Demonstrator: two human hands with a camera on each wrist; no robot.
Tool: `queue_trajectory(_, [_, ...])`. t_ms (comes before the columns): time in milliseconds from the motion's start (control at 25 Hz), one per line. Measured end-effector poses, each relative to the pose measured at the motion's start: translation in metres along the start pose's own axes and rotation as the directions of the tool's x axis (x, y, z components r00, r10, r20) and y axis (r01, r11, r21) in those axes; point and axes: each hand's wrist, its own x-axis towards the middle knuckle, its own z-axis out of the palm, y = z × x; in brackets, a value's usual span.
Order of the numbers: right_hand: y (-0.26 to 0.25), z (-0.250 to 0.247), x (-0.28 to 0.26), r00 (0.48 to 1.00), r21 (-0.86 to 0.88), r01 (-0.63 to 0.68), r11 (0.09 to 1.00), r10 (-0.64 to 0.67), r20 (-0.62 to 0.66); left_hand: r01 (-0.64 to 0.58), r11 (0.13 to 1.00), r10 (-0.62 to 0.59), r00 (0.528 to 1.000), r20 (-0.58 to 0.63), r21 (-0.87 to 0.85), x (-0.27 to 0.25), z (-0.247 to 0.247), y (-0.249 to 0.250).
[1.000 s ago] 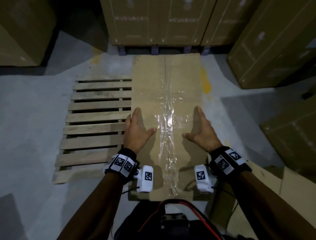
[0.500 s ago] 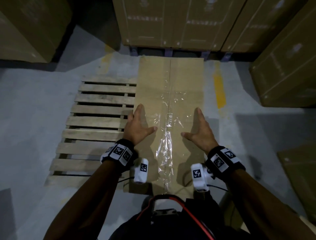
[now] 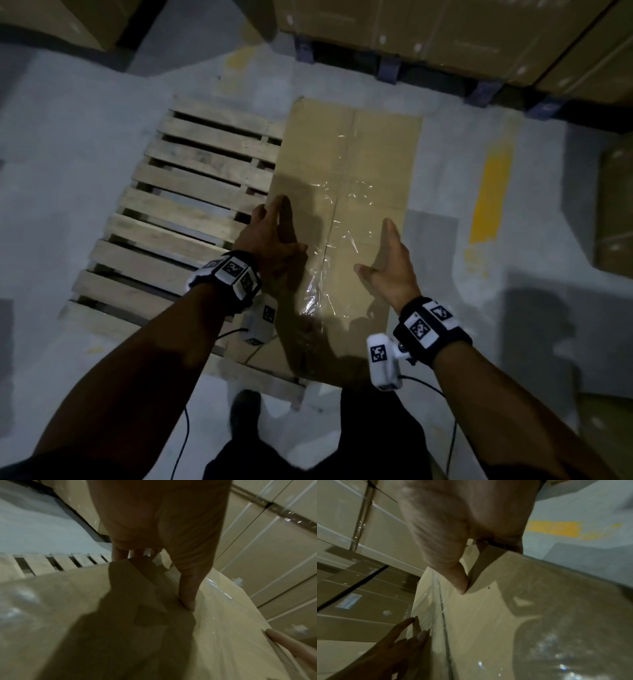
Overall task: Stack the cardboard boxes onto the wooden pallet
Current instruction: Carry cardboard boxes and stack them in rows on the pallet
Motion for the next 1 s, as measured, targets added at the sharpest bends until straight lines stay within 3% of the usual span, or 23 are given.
queue_trajectory(280, [0.051,0.022,0.119,0.999,0.02,0.006,1.0,-0.006,-0.034,0.004,1.0,-0.004,1.0,-0.001,0.026,0.125,0.056,-0.016])
queue_trajectory(520, [0.102,0.075,0.226,0.995,0.069,0.057,0.996,-0.052,-0.079,-0.062,0.998,0.065,0.99,-0.123,0.022,0.221,0.115,-0.069])
queue_trajectory(840, [0.129,0.097,0.31,0.985,0.114,0.074,0.991,-0.055,-0.163,-0.218,0.973,0.23,0.953,-0.199,0.077,0.305,0.135,-0.083])
queue_trajectory(1000, [0.138,0.103,0.331,0.994,0.023,0.048,0.999,-0.046,-0.097,-0.294,0.946,0.309,0.945,-0.109,0.139,0.329,0.146,-0.087])
